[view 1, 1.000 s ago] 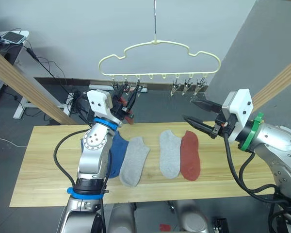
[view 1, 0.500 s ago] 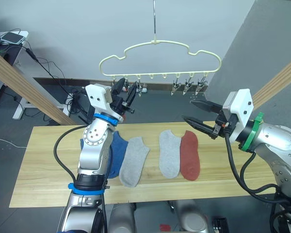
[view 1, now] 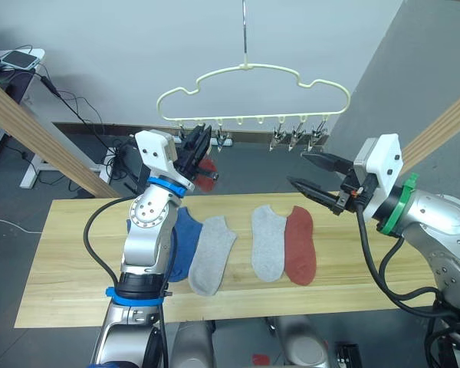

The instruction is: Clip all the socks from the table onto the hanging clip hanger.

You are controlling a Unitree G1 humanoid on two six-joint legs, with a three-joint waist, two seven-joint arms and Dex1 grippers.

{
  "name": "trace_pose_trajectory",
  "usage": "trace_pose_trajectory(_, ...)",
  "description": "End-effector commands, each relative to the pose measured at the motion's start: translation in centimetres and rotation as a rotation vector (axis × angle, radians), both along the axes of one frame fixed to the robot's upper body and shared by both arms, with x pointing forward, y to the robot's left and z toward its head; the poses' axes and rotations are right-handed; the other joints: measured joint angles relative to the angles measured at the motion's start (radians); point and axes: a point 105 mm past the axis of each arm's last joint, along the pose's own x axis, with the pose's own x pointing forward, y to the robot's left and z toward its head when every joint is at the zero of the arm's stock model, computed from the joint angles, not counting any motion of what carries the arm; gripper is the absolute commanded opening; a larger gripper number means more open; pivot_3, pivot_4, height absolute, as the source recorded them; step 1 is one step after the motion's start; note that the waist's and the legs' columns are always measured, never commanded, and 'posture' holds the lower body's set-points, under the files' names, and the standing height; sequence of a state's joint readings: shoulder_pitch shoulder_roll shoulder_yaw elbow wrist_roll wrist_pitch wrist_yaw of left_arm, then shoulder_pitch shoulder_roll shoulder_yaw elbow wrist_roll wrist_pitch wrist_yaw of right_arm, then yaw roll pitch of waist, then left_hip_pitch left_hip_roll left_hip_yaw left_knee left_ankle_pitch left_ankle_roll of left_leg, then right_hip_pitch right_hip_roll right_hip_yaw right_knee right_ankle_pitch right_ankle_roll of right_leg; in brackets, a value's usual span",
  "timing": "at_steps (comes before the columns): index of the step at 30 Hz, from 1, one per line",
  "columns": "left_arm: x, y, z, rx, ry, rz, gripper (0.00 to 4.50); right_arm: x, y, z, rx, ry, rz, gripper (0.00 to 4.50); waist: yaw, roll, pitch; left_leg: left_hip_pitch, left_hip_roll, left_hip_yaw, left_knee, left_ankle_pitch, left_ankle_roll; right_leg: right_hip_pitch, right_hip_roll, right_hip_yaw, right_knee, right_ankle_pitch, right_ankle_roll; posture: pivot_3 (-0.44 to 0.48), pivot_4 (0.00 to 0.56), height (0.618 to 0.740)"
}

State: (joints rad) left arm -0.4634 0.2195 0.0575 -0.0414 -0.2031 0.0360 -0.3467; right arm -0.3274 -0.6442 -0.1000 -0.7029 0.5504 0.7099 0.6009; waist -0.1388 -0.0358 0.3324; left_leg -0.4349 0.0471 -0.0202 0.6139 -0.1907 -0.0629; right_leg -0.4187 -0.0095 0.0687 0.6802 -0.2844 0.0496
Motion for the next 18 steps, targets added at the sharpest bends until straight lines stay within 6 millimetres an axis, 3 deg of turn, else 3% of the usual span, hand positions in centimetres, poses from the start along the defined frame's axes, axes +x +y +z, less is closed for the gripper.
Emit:
trace_pose_trajectory(1,-0.6,0.2,1.4,0.007,-0.051,-0.012,0.11,0.0,-1.0,-2.7,-0.035,0.068,-0.105,2.72,0.001,0.000,0.000,0.000,0.000,0.000,0.000,0.000,0.000,0.000,0.000,0.000,0.000,0.000,0.000,-0.291,0.347,0.732)
trace_pose_trajectory(4,-0.7,0.1,1.5,0.020,-0.051,-0.024,0.11,1.0,-2.5,-7.2,-0.108,0.142,-0.278,3.45,0.000,0.000,0.000,0.000,0.000,0.000,0.000,0.000,0.000,0.000,0.000,0.000,0.000,0.000,0.000,-0.282,0.352,0.732)
trace_pose_trajectory(7,-0.8,0.1,1.6,0.032,-0.049,-0.028,0.11,1.9,-3.4,-9.9,-0.109,0.167,-0.408,4.47,-0.003,0.000,0.000,0.000,0.000,0.001,0.000,0.000,0.000,0.000,0.000,0.001,0.000,-0.001,0.002,-0.277,0.356,0.732)
trace_pose_trajectory(14,-0.8,0.0,1.4,0.051,-0.037,-0.036,0.11,4.9,-2.4,-16.0,-0.136,0.215,-0.561,4.50,-0.007,0.000,0.000,0.001,0.001,0.001,0.000,0.001,-0.001,0.000,0.001,0.002,0.001,-0.001,0.005,-0.269,0.358,0.732)
trace_pose_trajectory(18,-0.7,0.1,1.2,0.054,-0.028,-0.034,0.11,6.5,-2.2,-17.6,-0.109,0.225,-0.633,4.50,-0.004,0.000,0.000,0.001,0.001,0.002,0.000,0.001,-0.001,-0.001,0.001,0.002,0.000,0.000,0.003,-0.269,0.358,0.732)
